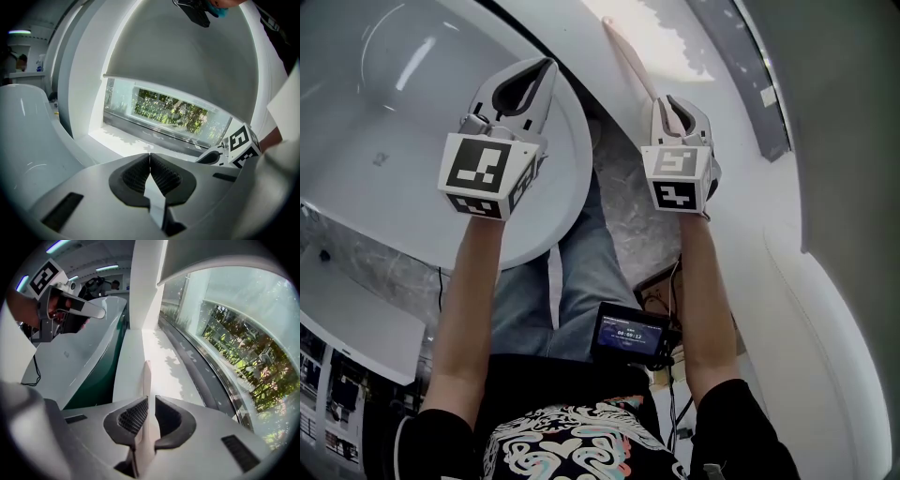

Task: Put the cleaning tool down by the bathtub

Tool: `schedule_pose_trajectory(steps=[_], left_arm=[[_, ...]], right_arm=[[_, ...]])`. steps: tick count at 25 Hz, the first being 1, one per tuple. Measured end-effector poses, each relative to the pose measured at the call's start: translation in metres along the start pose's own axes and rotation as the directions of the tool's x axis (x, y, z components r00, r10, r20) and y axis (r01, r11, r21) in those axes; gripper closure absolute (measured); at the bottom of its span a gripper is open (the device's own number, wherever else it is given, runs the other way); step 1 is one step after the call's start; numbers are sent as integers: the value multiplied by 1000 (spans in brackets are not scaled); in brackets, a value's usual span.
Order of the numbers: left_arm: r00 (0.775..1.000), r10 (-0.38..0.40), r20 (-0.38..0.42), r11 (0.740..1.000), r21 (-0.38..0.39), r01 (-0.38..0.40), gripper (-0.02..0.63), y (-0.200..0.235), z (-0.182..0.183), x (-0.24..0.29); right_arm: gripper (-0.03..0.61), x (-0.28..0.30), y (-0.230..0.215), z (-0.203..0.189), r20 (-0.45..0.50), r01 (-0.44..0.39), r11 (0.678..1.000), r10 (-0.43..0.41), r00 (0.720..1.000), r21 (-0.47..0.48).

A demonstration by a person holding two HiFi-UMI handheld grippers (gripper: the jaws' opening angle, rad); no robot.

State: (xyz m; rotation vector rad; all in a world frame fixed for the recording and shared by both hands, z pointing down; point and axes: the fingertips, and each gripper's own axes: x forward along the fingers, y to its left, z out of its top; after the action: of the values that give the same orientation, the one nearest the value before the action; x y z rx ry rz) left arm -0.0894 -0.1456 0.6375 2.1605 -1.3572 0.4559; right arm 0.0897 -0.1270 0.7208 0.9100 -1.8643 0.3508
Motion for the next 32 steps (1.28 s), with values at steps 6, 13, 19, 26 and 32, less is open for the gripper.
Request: schedule_pose_trajectory(steps=[6, 13, 19, 26, 32], left_arm=[[1000, -13, -3, 1000, 16, 13, 597, -8, 9, -21], [1000, -25, 0, 998, 60, 25, 597, -8, 28, -44], [998, -66, 2, 991, 114, 65, 597, -22, 50, -59], [997, -82, 8, 987, 140, 80, 597, -40, 80, -93], [997, -73, 39, 984, 165, 66, 597, -56, 113, -129]], right_arm=[[546, -25, -2, 10, 21, 30, 998, -31, 999, 52], [551, -60, 3, 38, 93, 16, 993, -28, 995, 119], [552, -96, 2, 58, 155, 12, 988, -35, 987, 151], [552, -157, 0, 84, 213, 34, 982, -75, 974, 188], [552, -209, -4, 95, 261, 50, 971, -112, 959, 234]])
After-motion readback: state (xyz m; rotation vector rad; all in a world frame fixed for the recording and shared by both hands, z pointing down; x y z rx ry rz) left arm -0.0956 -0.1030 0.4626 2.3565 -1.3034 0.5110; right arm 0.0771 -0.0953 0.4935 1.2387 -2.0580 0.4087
